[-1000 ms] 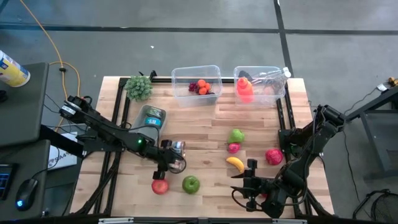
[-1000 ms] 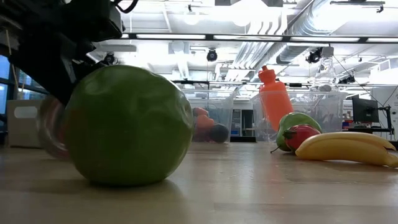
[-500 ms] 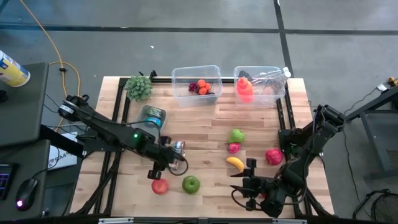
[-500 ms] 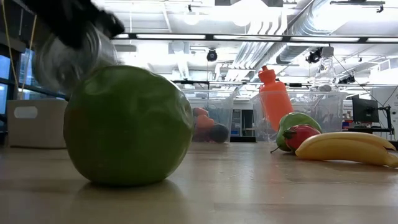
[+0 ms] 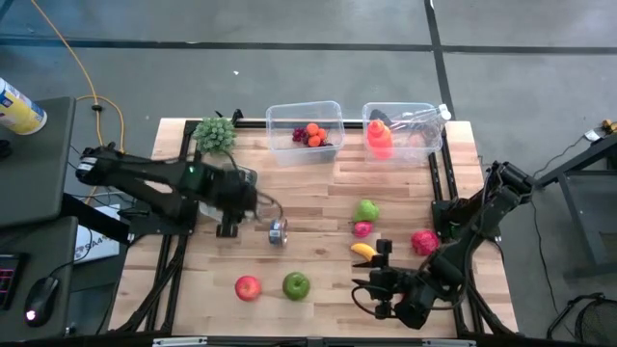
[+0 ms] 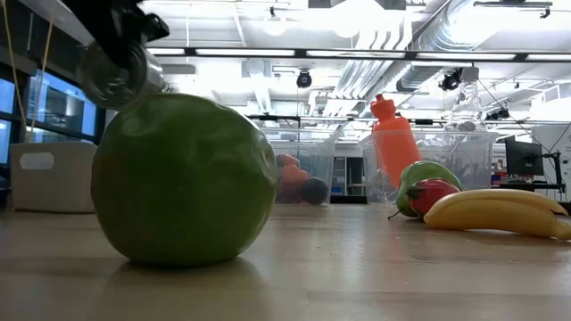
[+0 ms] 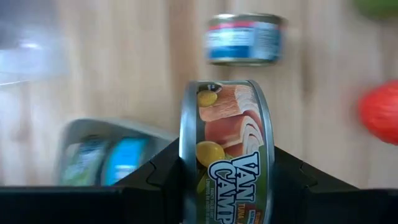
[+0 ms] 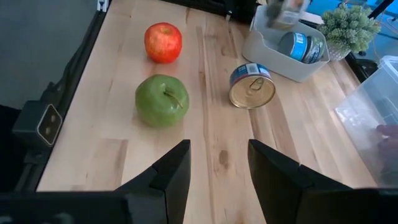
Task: Pick & Place Food Item
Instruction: Put the green tuna can into the grey bin
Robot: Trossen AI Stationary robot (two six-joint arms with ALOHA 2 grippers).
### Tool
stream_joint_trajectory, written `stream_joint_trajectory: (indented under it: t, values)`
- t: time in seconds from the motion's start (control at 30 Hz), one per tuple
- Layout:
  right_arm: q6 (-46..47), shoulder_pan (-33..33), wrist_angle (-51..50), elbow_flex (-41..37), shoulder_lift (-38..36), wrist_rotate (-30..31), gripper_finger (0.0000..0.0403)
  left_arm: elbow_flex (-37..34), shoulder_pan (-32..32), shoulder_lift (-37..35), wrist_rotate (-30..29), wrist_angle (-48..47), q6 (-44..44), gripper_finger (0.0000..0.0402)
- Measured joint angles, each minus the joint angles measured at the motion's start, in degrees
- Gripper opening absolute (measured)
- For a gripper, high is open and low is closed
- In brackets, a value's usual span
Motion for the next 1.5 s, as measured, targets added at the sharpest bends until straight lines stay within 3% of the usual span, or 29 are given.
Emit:
stream_joint_trajectory:
  t: [0.27,0.5,1.5]
  values:
    - [-0.1,-0.4,-0.1,0.0,0.0,-1.1,0.0149,-3.5,12.5,-4.6,5.7,-1.0,3.9,0.0151]
    - [-0.1,-0.4,-0.1,0.0,0.0,-1.1,0.0149,-10.2,18.2,-7.3,7.6,-1.1,6.1,0.0151]
    - [-0.1,-0.5,0.0,0.0,0.0,-1.0,0.0149,-21.9,25.4,-7.8,10.4,8.5,11.3,0.0151]
